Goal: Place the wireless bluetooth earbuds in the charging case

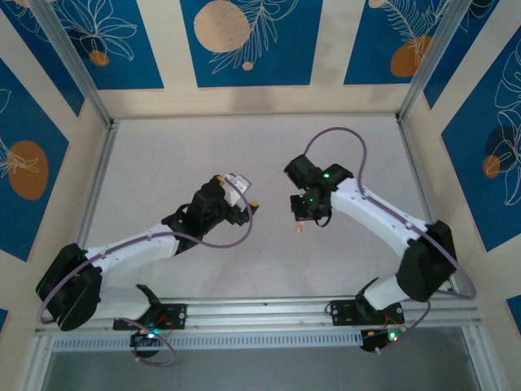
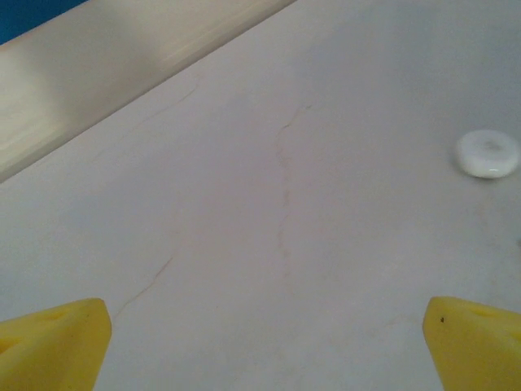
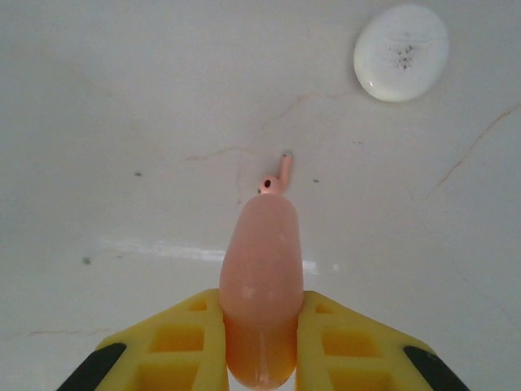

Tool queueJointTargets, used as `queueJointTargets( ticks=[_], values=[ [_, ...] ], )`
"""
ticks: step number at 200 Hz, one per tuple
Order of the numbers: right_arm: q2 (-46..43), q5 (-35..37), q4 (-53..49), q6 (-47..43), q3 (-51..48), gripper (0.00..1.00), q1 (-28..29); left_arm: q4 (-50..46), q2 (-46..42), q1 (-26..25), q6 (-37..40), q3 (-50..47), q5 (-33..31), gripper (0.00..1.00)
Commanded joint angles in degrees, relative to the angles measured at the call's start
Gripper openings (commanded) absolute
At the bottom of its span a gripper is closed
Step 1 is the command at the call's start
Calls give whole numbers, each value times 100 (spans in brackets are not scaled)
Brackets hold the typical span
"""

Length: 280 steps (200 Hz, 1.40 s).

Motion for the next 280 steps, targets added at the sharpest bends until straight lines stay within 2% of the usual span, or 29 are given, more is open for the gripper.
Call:
queueJointTargets(
  ticks=[1, 34, 83, 125, 154, 191, 233, 255, 280],
  values=[
    [674, 728, -592, 119, 500, 20, 383, -416, -361, 282, -564, -123, -617, 97],
    [1773, 1241, -916, 65, 1275, 21, 882, -724, -899, 689, -869, -363, -630, 96],
    [2936, 1590, -1157, -11, 2036, 22, 1239, -1032, -1506, 1150, -888, -548, -714, 96],
    [3482, 1423, -1113, -19, 2355, 26, 1392, -1131, -1675, 1295, -845, -619, -708, 96],
    [3541, 1030, -875, -54, 2362, 33, 1459, -1170, -1711, 1340, -828, -637, -681, 96],
    [3569, 742, -658, -131, 2379, 46, 1540, -1205, -1707, 1375, -818, -637, -648, 96],
    [3287, 445, -366, -255, 2322, 65, 1538, -1243, -1703, 1393, -800, -633, -602, 96],
    [2903, 60, -108, -421, 2067, 75, 1307, -1252, -1686, 1402, -809, -630, -547, 96],
    [2556, -799, 137, -571, 1707, 82, 791, -1257, -1668, 1411, -835, -613, -499, 96]
  ],
)
